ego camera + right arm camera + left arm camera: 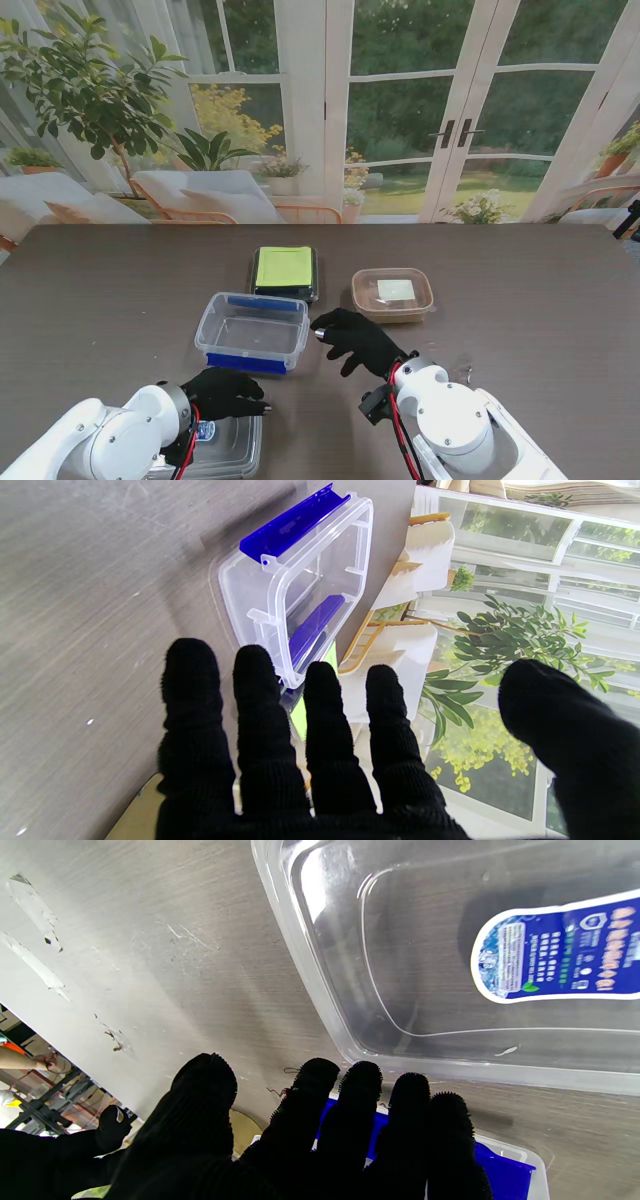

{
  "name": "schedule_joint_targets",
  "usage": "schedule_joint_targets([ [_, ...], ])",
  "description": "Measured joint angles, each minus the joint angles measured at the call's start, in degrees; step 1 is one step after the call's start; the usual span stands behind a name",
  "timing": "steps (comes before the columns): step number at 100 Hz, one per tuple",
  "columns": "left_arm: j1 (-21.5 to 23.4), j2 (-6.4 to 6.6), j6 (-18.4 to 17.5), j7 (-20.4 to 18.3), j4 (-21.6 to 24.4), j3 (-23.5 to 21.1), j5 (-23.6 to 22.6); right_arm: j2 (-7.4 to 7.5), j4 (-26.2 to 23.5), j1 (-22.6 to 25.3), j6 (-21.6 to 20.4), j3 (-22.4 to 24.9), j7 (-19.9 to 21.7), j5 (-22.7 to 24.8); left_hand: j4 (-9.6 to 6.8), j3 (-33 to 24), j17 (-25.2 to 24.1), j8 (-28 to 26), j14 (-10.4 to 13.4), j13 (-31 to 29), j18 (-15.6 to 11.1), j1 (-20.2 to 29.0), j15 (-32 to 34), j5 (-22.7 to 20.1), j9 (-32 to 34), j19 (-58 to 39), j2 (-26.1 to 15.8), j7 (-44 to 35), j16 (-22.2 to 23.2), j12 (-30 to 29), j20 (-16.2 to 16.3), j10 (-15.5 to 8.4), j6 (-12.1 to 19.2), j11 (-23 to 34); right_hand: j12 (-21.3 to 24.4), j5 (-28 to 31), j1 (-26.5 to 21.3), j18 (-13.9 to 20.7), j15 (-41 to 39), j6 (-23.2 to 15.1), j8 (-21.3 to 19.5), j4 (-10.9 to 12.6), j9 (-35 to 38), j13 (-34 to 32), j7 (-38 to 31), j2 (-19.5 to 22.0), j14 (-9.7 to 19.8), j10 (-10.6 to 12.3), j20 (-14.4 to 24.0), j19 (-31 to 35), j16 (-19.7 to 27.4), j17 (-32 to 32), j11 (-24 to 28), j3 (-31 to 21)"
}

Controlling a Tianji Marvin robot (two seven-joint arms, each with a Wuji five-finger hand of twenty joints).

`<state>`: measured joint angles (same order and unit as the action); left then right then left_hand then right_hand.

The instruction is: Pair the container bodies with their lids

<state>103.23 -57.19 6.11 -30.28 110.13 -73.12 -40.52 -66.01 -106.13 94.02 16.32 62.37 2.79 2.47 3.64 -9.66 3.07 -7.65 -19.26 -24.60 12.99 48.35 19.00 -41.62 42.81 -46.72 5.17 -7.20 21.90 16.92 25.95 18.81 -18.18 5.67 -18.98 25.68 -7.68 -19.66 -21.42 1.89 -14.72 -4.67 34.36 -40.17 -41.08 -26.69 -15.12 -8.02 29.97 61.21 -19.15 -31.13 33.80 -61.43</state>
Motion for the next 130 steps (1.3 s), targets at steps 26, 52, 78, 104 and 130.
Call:
schedule_joint_targets([
  [26,1.8,-0.43,-2.5,5.0,0.3,-1.2,-1.5,0.01,0.0,-0.1,0.2,-0.1,0.1,0.1,0.00,0.2,0.0,0.0,0.0,0.0,0.0,0.0,0.0,-0.1,0.7,0.0,0.0,0.0,0.0,0.0,0.0,0.0,0.0,0.6,0.0,0.0,0.0,0.0,0.0,0.0,0.0,0.0,0.0,0.0,0.0,0.0,0.0,0.0,0.0,0.0,0.0,0.0,0.0,0.0],
  [52,3.5,-0.61,-0.7,3.5,2.9,-2.2,-1.9,0.01,0.0,-0.2,0.4,-0.1,0.1,0.0,0.00,0.2,1.2,0.0,-0.5,-2.7,0.2,0.0,2.8,-0.3,1.3,-3.0,0.0,0.0,2.0,0.7,0.8,0.0,0.0,0.7,0.0,0.0,0.0,0.0,0.0,0.2,0.0,0.0,0.0,0.0,0.0,0.0,0.0,0.0,0.0,0.0,0.0,0.0,0.0,0.0],
  [78,4.1,-0.06,2.3,-0.3,4.6,-1.6,-1.7,0.01,0.1,-0.2,0.4,-0.2,0.1,0.0,0.00,0.2,2.5,-0.1,-1.0,-4.1,0.9,0.0,3.7,-1.3,2.3,-4.9,0.0,-0.1,2.8,0.7,1.5,0.1,0.0,0.8,0.0,1.0,0.0,0.0,0.0,0.4,0.0,0.0,0.0,0.0,0.0,0.0,0.0,0.0,0.0,0.0,0.0,0.0,0.0,0.0],
  [104,3.2,-0.06,2.7,1.3,2.7,-0.1,0.4,0.00,0.1,-0.2,0.5,-0.2,0.2,-0.3,0.00,0.2,2.4,-0.1,-2.0,-4.5,0.9,0.0,5.2,-1.5,2.4,-4.9,0.0,-0.1,4.1,1.4,1.5,0.5,0.0,0.9,0.0,1.0,0.0,0.0,0.0,0.4,0.0,0.0,0.0,0.0,0.0,0.0,0.0,0.0,0.0,0.0,0.0,0.0,0.0,0.0],
  [130,0.4,-0.08,2.9,2.7,0.7,2.0,2.9,0.00,0.2,-0.2,0.8,-0.1,0.3,-0.5,0.00,0.3,1.8,-0.1,-2.0,-4.5,0.8,0.8,6.7,-1.5,2.4,-4.8,0.0,-0.1,4.1,1.1,1.4,0.6,-0.2,1.0,0.0,1.0,0.0,0.0,0.0,0.4,0.0,0.0,0.0,0.0,0.0,0.0,0.0,0.0,0.0,0.0,0.0,0.0,0.0,0.0],
])
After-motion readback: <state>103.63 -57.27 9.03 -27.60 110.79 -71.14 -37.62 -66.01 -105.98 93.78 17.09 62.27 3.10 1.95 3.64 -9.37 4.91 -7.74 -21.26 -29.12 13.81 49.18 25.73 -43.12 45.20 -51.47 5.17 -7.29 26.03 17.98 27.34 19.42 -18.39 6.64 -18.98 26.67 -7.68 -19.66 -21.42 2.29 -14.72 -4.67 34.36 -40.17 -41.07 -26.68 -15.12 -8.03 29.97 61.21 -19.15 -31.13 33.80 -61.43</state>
